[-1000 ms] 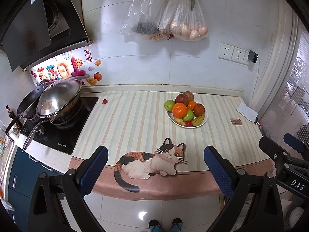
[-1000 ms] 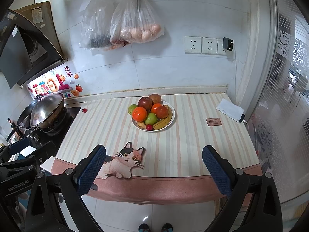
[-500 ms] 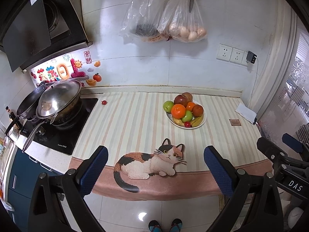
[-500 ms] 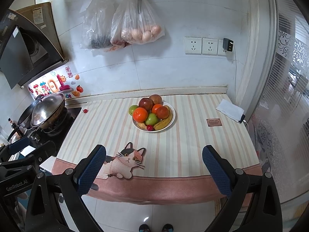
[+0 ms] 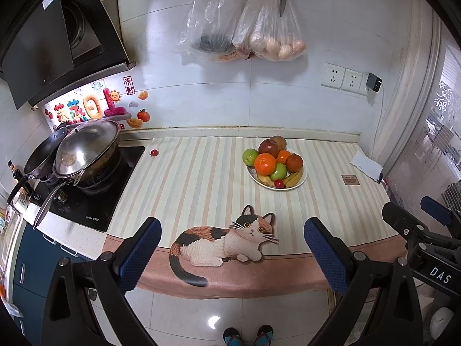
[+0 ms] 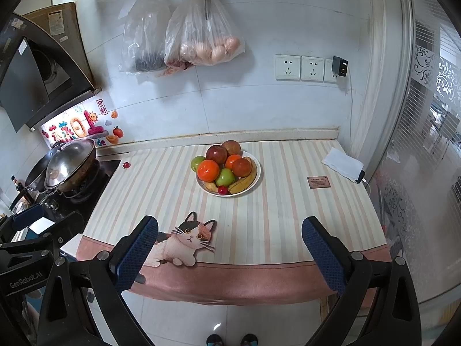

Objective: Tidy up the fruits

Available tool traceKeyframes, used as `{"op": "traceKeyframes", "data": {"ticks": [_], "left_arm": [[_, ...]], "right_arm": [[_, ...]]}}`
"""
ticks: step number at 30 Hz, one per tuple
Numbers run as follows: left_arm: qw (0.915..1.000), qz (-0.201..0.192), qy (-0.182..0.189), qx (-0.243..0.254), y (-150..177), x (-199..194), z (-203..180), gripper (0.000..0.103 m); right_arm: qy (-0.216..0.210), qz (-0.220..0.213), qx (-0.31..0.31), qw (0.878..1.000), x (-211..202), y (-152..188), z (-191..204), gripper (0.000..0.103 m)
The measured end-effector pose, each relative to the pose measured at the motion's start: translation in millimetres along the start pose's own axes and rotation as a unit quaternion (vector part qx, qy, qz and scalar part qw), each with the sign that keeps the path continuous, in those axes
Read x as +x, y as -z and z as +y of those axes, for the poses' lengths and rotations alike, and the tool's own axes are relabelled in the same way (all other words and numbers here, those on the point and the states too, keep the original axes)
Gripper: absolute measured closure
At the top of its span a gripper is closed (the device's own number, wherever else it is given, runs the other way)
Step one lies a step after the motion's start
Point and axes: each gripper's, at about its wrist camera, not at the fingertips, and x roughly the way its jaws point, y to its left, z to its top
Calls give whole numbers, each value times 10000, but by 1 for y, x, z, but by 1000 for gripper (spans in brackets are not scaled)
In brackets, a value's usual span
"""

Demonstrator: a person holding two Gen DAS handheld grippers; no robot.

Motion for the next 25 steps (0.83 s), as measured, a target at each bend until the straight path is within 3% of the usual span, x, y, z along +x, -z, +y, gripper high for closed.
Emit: {"op": "traceKeyframes", "data": {"ticks": [25], "left_arm": [[10000,-19,14,16,-2,3,7,1]], "right_arm": [[38,-21,-72,10000,6,-2,1,1]]}}
